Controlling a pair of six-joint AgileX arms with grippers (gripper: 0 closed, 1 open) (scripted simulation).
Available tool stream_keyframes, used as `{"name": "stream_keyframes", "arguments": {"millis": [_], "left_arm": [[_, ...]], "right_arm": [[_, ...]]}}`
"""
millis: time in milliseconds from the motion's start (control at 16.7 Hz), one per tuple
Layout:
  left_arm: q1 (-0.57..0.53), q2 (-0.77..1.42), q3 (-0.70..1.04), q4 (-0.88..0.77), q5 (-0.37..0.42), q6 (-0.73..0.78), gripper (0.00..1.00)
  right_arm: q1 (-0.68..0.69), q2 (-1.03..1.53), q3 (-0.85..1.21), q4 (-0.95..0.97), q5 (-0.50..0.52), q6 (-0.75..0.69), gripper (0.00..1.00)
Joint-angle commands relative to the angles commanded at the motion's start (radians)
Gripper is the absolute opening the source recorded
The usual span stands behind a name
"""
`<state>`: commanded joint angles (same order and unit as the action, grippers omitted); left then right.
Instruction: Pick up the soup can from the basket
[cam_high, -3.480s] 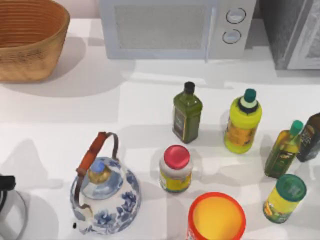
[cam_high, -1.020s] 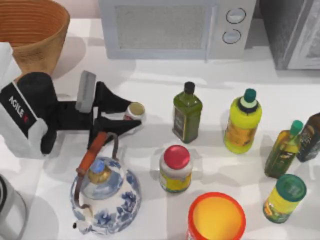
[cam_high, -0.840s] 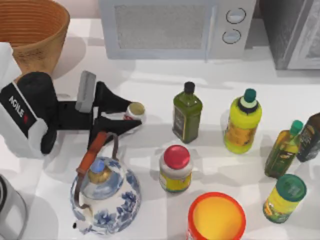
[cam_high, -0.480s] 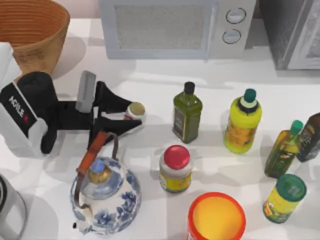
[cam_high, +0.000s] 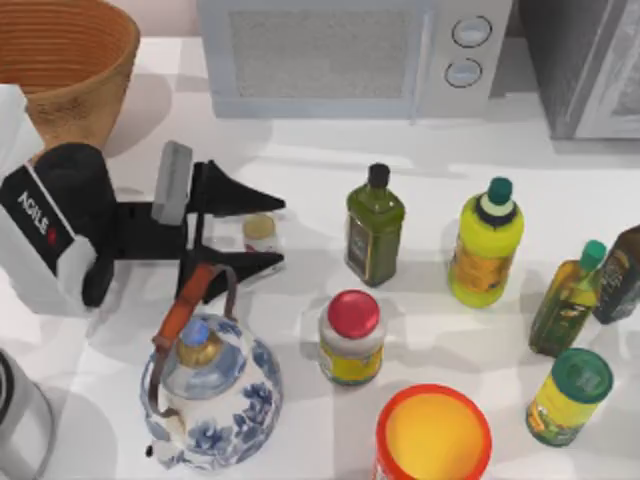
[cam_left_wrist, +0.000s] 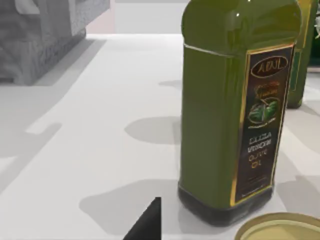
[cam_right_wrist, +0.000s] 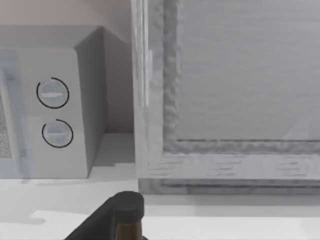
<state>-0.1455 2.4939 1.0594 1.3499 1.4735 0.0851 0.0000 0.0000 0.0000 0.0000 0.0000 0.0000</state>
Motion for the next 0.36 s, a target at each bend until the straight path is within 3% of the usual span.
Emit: {"name": "stream_keyframes", "arguments": {"millis": [360], "left_arm": [[0.0, 0.0, 0.0, 0.0, 0.0, 0.0, 1.0]], "right_arm": [[0.0, 0.0, 0.0, 0.0, 0.0, 0.0, 1.0]]}}
